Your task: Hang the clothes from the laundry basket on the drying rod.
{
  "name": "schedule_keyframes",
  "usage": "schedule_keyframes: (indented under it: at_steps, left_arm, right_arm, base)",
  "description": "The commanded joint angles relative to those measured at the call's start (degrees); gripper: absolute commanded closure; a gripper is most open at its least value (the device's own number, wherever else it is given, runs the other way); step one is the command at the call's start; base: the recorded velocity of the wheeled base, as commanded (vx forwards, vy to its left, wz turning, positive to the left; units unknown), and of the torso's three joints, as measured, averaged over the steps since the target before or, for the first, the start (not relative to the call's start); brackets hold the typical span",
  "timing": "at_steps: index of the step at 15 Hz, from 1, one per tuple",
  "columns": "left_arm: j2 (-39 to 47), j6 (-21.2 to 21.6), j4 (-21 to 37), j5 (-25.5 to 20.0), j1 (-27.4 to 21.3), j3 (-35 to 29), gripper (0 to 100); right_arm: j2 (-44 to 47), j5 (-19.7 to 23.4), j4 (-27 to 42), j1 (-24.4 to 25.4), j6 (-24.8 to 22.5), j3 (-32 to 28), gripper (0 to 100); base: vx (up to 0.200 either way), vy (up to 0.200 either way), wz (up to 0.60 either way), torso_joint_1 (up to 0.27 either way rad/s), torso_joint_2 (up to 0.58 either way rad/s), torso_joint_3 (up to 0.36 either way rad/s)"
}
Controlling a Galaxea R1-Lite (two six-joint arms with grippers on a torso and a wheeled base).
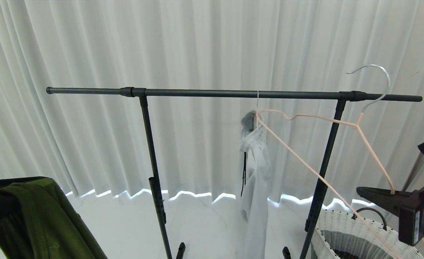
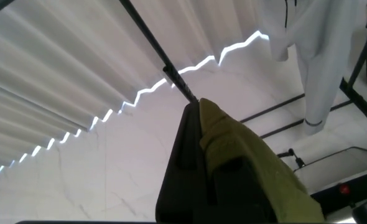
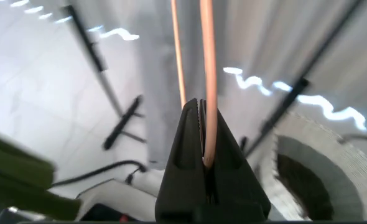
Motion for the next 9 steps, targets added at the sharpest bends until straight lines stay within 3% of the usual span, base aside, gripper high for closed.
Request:
schedule_keyframes:
  at_steps: [1,2,6,7,9]
  left_arm:
    - [1.1,0.0,0.0,0.1,0.1,0.5,100]
    - [3.1,-0.5,-0.3,0.1,0.9,0.3,100]
    - [9.0,-0.6,-7.8,0.2,10.5,0.2,100]
    - [10.3,-1.7,-9.2,0.2,12.0,0.2,100]
    - [13.7,-8.0,-10.3,0.5,12.5,-0.4,100]
  right_arm:
    - [-1.9,0.0,0.5,8.4,0.2,0.4,100]
    - [-1.9,-0.1,1.5,13.9,0.1,1.8,100]
    - [-1.8,0.0,2.4,25.8,-0.1,6.2,100]
    - [-1.5,0.0,2.4,29.0,0.0,6.3,100]
    - [0.4,0.0,1.8,33.2,0.1,6.2,100]
  base:
    - [0.0,0.0,0.0,0.0,0.0,0.0]
    - [0.0,0.0,0.0,0.0,0.0,0.0]
    - [0.0,0.0,0.0,0.0,0.0,0.0]
    - [0.0,0.0,0.0,0.0,0.0,0.0]
    - [0.0,0.0,0.0,0.0,0.0,0.0]
